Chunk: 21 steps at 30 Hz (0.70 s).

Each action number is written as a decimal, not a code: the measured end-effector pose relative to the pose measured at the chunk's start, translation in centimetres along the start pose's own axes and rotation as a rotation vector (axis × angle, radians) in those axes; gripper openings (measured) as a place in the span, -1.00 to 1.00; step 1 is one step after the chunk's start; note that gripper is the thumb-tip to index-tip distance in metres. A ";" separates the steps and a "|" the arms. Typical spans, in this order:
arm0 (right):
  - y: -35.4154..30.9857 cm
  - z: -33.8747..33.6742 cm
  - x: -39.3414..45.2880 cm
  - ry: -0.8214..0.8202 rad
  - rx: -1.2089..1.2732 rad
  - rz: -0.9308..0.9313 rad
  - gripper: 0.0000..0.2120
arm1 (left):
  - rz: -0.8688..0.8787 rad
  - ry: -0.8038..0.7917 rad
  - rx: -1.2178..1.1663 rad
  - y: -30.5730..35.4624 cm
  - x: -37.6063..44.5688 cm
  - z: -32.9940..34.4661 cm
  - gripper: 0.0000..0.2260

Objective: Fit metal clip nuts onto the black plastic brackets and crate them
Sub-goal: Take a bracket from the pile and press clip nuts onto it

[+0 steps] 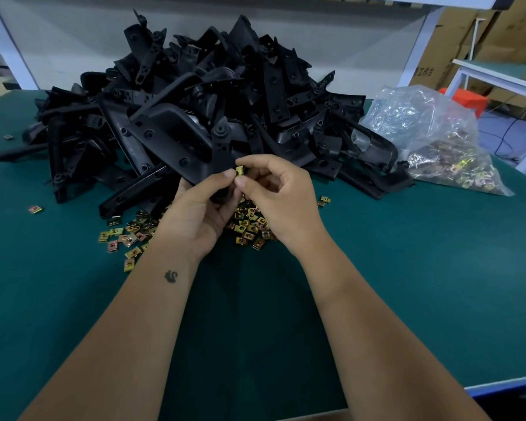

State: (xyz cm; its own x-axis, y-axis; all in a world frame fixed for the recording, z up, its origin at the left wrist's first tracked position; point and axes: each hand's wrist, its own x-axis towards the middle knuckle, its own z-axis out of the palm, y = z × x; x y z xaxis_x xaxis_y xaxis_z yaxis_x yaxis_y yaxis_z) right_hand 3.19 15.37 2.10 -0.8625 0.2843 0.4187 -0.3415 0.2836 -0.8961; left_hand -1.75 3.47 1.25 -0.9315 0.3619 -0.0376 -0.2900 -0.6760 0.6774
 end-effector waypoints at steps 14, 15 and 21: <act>0.5 -0.3 0.3 0.055 0.181 0.073 -0.90 | 0.089 -0.048 0.123 0.2 -0.2 0.3 -0.42; 0.6 -0.3 0.3 0.056 0.184 0.075 -0.90 | 0.091 -0.054 0.133 0.1 -0.2 0.4 -0.40; 0.7 -0.2 0.4 0.091 0.194 0.134 -0.85 | 0.106 -0.031 0.160 -0.1 -0.2 0.5 -0.41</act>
State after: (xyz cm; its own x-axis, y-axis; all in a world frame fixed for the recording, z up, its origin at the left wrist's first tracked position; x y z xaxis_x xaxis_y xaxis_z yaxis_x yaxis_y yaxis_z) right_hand 2.67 15.90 1.68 -0.8704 0.3916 0.2983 -0.2998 0.0591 -0.9522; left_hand -1.42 3.85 1.55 -0.9471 0.3151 0.0615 -0.1492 -0.6016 0.7847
